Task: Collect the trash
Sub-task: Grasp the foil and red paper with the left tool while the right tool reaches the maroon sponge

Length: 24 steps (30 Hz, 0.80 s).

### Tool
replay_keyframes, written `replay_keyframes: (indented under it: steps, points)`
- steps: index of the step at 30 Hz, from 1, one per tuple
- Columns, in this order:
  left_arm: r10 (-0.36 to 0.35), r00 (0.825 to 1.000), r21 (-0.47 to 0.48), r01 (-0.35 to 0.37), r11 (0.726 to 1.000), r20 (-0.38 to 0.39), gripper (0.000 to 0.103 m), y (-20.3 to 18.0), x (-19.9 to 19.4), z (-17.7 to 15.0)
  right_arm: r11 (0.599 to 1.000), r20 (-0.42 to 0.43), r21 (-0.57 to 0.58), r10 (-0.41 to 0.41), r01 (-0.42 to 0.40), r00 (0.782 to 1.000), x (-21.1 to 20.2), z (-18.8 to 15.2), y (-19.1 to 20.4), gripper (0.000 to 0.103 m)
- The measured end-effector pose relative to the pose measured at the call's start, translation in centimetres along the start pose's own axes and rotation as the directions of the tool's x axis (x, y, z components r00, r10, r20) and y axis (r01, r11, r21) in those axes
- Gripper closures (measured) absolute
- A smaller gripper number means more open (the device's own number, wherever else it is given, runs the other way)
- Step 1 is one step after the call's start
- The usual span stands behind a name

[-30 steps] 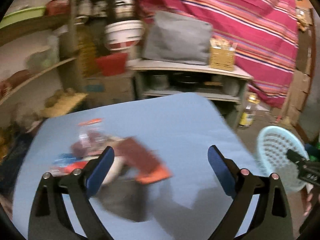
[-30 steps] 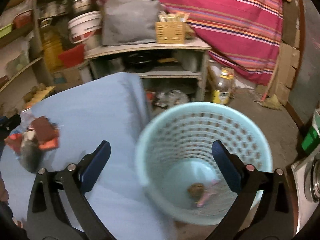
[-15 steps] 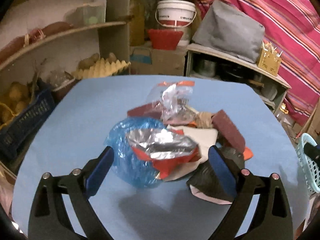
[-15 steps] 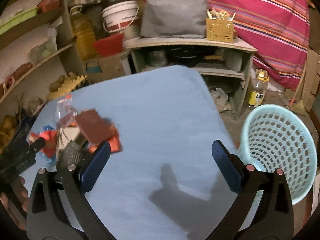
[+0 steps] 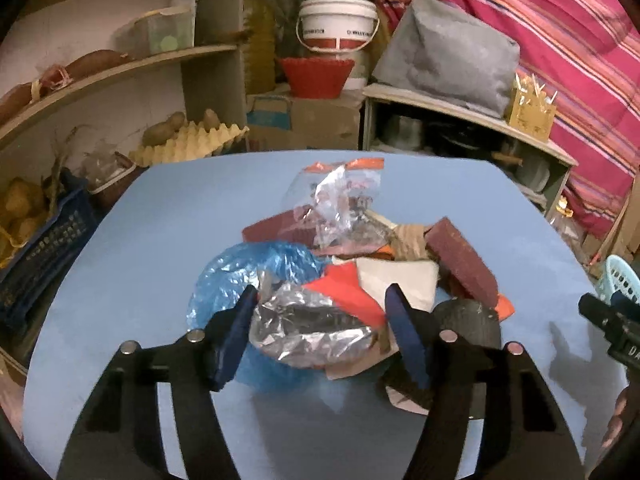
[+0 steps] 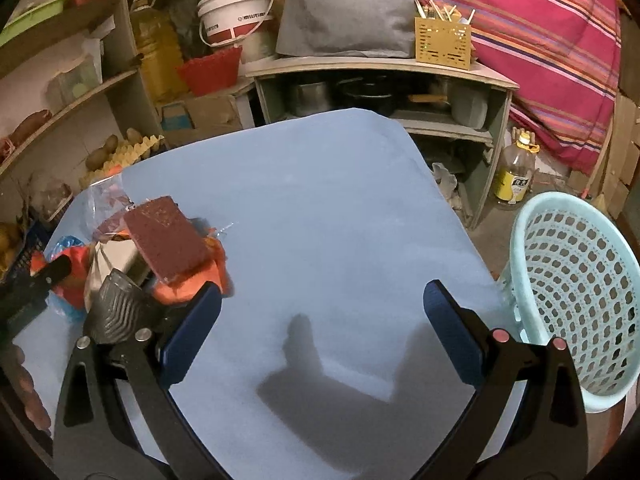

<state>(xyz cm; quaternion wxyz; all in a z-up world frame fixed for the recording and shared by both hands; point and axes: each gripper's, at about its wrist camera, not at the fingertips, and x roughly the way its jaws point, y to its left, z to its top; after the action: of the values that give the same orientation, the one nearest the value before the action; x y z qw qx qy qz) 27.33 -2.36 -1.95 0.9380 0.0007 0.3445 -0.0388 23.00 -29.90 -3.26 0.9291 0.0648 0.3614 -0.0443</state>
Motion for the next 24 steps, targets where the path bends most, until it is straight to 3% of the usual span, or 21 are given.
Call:
replay_keyframes:
  steps: [10, 17, 24]
  points:
    - [-0.06, 0.998, -0.086, 0.062, 0.994, 0.032, 0.051, 3.7, -1.4, 1.0, 0.995, -0.006, -0.095, 0.014, -0.015, 1.0, 0.7, 0.1, 4.0, 0.005]
    - [-0.024, 0.999, -0.126, 0.028, 0.992, 0.032, 0.052, 6.7, -1.5, 1.6, 0.983, -0.014, -0.174, 0.054, -0.056, 0.998, 2.0, 2.5, 8.1, 0.005]
    - [0.002, 1.0, -0.115, 0.001, 0.993, 0.023, 0.053, 7.9, -0.7, 2.0, 0.962, -0.104, -0.258, 0.067, -0.092, 0.992, 5.6, 3.7, 12.5, 0.005]
